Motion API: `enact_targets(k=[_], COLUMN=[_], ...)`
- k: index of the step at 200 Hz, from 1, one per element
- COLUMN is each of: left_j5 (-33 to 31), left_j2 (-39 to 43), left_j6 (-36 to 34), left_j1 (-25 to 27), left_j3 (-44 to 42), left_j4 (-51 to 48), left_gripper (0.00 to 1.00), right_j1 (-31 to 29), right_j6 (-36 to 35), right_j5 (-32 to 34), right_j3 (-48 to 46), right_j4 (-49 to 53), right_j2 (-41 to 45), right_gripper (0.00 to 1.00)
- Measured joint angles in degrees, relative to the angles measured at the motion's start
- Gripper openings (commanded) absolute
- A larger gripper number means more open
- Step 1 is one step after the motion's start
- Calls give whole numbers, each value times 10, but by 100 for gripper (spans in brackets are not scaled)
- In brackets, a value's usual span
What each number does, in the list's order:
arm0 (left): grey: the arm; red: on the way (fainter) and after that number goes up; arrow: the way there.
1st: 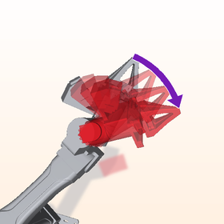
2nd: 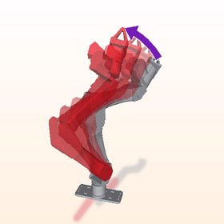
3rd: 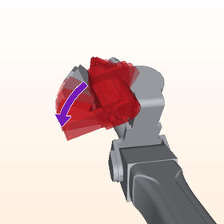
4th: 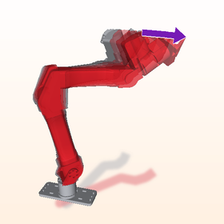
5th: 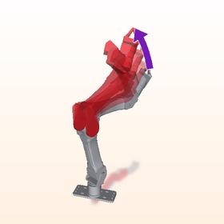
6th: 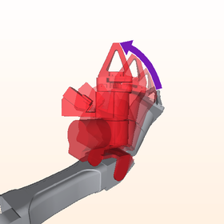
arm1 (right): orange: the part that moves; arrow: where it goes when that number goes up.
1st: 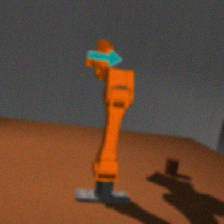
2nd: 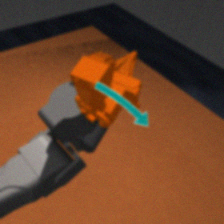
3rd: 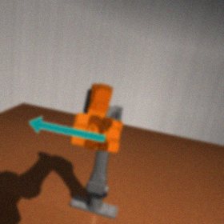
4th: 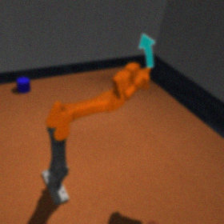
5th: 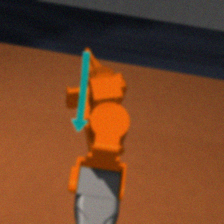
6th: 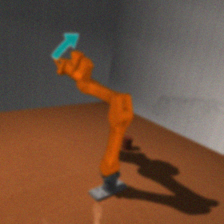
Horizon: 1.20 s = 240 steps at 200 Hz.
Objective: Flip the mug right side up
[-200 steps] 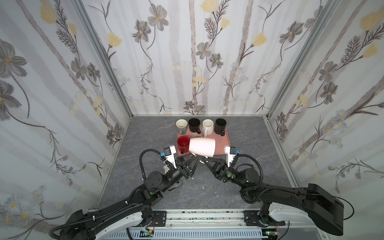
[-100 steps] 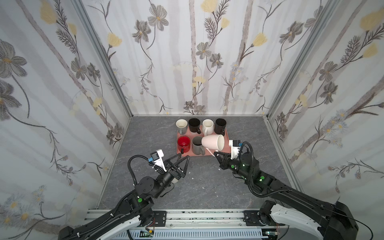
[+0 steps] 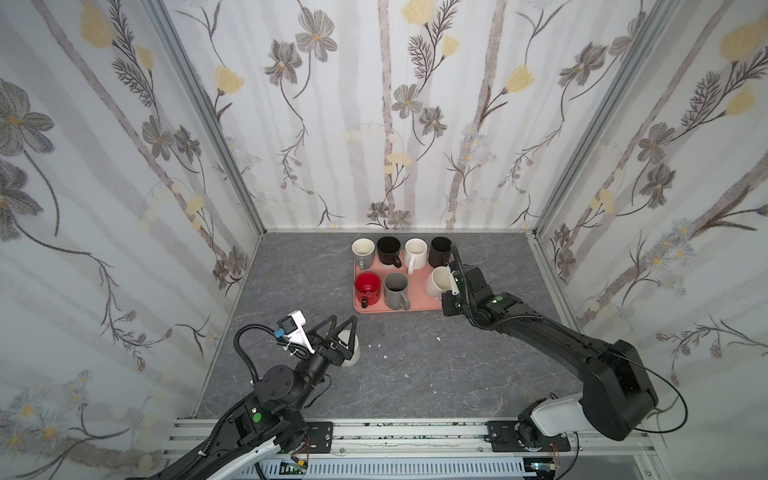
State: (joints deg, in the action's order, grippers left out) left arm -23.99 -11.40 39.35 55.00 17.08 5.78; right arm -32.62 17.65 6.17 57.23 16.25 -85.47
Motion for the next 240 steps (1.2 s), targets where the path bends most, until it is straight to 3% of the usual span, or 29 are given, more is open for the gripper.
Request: enact_targets(k=[48, 118, 135, 198, 240], left_j5=[-11, -17, -17, -19, -25], left_j2=[5, 19, 20, 23, 22], left_j6=[-2, -2, -2, -4, -4], left_j1=[0, 0, 0, 0, 0], left_j3=[11, 11, 12, 18, 29], left_j4=[-30, -45, -48, -62, -73], left_gripper=[100, 100, 100, 100, 100], right_j1=[-18, -40, -43, -49, -52], right_j6=[-33, -47, -47, -47, -46], right_j5=[15, 36, 41, 42, 42], right_j3=[75, 118, 120, 122, 120], right_j4=[29, 45, 46, 49, 49], right_j2=[-110, -156, -158, -154, -121], right_gripper=[0, 0, 11, 30, 55])
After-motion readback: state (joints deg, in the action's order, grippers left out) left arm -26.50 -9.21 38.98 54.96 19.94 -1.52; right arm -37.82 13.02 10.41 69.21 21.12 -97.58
